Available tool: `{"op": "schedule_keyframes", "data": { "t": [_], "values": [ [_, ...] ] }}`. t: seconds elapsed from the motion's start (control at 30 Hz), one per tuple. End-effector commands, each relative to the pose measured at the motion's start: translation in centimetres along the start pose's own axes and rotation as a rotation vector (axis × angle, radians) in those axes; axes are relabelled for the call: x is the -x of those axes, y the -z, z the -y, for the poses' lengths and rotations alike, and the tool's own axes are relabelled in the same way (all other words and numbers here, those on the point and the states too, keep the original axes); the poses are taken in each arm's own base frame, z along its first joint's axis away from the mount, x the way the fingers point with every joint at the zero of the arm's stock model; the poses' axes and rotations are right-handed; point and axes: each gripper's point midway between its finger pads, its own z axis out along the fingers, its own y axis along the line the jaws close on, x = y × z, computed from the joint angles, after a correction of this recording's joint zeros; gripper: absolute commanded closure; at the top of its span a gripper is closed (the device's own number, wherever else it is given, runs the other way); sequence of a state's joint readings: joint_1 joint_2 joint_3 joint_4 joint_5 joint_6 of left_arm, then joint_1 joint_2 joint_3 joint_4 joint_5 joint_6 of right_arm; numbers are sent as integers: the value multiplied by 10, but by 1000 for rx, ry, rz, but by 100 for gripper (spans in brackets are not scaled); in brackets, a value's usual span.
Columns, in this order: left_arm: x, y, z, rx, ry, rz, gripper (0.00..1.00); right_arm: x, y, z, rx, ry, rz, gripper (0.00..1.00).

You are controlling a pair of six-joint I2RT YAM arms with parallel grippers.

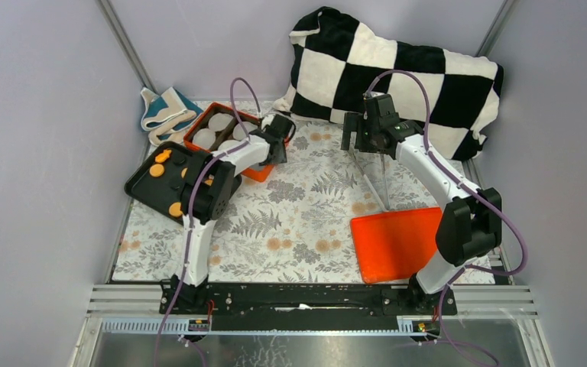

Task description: Pack the cookies

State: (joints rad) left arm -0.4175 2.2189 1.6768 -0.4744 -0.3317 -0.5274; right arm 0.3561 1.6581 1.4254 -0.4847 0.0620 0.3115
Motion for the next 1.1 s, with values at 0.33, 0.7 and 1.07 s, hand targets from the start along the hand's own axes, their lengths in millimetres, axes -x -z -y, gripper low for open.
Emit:
{"op": "schedule_keyframes", "data": {
  "t": [0.33, 0.7, 1.07],
  "values": [
    [-171, 118, 37, -146, -198, -251, 72, 3, 24, -8, 58, -39, 38, 0],
    [-284, 211, -27, -134, -232, -436, 90, -10, 44, -4, 69, -71, 52, 0],
    [-233, 265, 5, -369, -172, -199, 31, -19, 56, -10, 127, -93, 58, 0]
  ]
}}
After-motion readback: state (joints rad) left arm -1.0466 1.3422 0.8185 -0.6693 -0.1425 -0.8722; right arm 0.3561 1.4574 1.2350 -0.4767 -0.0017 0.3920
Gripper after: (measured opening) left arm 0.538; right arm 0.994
